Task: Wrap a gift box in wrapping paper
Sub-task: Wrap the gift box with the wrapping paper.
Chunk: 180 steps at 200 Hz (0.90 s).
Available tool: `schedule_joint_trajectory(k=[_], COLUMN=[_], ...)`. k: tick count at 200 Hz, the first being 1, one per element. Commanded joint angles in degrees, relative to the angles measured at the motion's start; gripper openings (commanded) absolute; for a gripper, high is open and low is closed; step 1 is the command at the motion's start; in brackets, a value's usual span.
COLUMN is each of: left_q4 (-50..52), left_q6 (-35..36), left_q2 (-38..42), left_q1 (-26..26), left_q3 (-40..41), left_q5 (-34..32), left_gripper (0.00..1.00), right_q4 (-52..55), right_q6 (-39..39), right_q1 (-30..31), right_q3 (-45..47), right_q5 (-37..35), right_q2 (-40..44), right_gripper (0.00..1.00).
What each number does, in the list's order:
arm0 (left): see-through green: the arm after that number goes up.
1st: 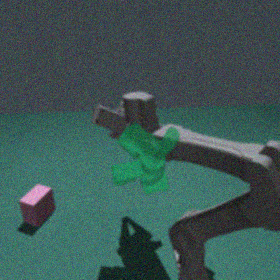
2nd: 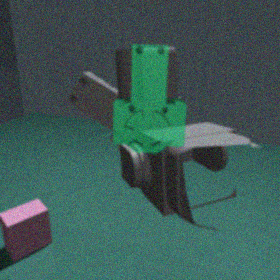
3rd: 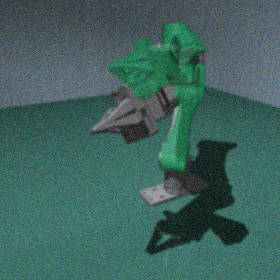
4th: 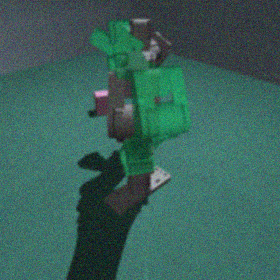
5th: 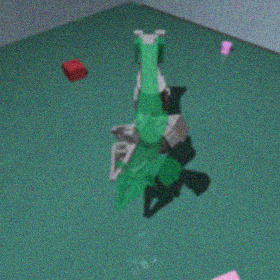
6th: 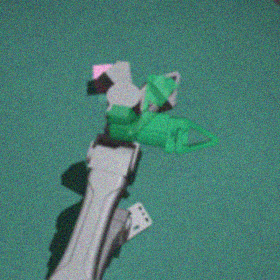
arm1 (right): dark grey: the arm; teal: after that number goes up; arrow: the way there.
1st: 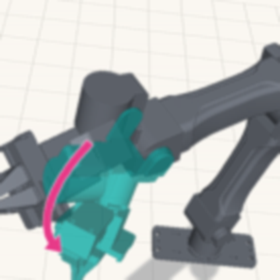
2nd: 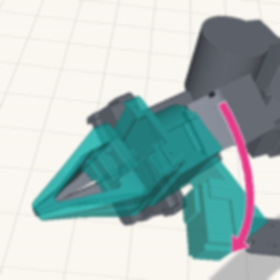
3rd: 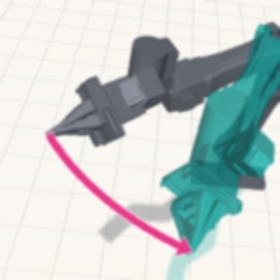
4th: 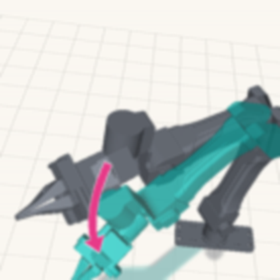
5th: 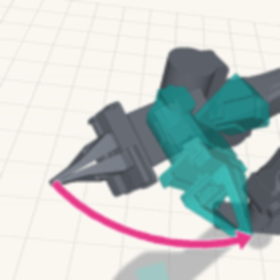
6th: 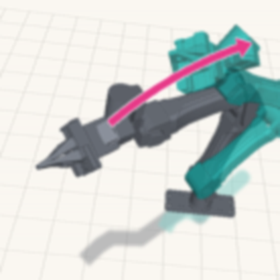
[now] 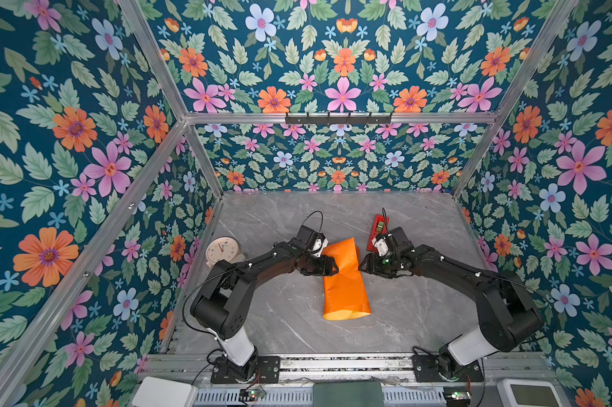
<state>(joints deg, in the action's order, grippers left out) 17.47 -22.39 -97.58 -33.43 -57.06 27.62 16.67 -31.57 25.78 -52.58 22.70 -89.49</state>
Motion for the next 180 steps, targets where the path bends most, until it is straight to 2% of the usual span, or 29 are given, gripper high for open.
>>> schedule_joint_trajectory(k=[1, 75, 105, 136, 180], left_q4=[8.89, 8.89, 8.89, 8.80, 8.72], left_q6=[1.76, 1.74, 1.66, 1.73, 1.66], left_q2=[-1.03, -1.12, -1.38, -1.30, -1.30], left_q1=[-0.23, -0.23, -0.23, -0.28, -0.23], left_q3=[0.90, 0.65, 0.72, 0.63, 0.63], left_q5=[-7.53, -7.49, -7.32, -7.31, -7.14], left_gripper=[0.80, 0.80, 0.79, 0.79, 0.79], right_q4=[-0.05, -0.11, -1.61, -1.08, -0.71], right_q6=[0.17, -0.11, -1.20, -0.91, -0.25], right_q1=[-0.03, -0.10, -0.85, -1.16, -1.12], right_q3=[-0.32, 0.77, 1.15, 1.25, 1.43], right_q5=[0.42, 1.57, 4.91, 4.28, 3.23], right_q2=[-0.66, 0.55, 2.63, 3.02, 0.93], right_gripper=[0.63, 0.61, 0.66, 0.68, 0.60])
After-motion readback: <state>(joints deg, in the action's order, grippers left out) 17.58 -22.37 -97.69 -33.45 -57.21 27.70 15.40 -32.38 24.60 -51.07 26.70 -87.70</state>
